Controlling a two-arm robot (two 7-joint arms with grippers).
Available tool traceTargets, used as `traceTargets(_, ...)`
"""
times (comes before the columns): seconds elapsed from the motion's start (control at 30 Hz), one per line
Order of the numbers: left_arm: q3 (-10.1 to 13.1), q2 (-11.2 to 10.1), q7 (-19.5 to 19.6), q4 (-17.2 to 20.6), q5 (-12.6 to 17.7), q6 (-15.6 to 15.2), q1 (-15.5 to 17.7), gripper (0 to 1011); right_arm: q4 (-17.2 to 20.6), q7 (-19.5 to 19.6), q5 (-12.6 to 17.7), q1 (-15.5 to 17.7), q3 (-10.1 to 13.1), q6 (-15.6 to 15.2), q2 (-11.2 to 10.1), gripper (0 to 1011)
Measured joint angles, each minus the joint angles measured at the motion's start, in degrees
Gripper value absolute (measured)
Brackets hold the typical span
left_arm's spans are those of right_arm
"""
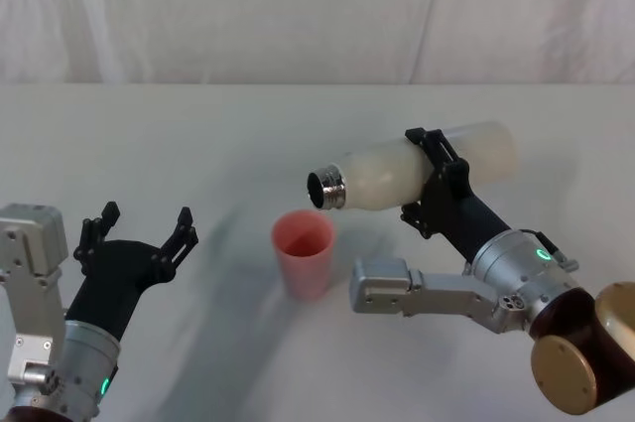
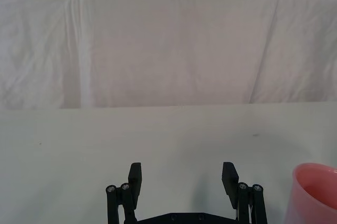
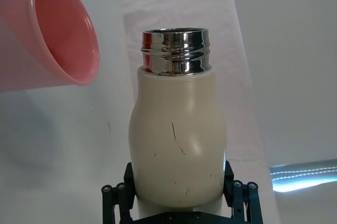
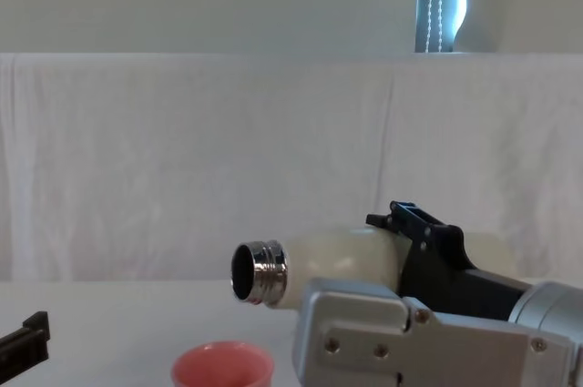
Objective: Grasp the thermos with one hand and pour water into the cup lid.
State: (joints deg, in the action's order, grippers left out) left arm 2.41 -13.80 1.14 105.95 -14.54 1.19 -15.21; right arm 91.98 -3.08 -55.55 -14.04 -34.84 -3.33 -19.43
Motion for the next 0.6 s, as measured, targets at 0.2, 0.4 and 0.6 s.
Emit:
traceTargets(0.2,0.0,0.0,0.0,0.0,0.0,0.0,0.0,1001,-0.58,-0.73,-0.08,-0.99,-0.42,0.0,-0.01,962)
traceTargets(0.4,0.0,0.0,0.0,0.0,0.0,0.0,0.0,1001,-1.71,-1.17,-0.2,-2.24,-0.84,0.09,0.0,962)
traceTargets(0.6,0.0,0.0,0.0,0.0,0.0,0.0,0.0,1001,-2.7,-1.67,-0.73,-3.42,-1.44,0.11,-0.28,962)
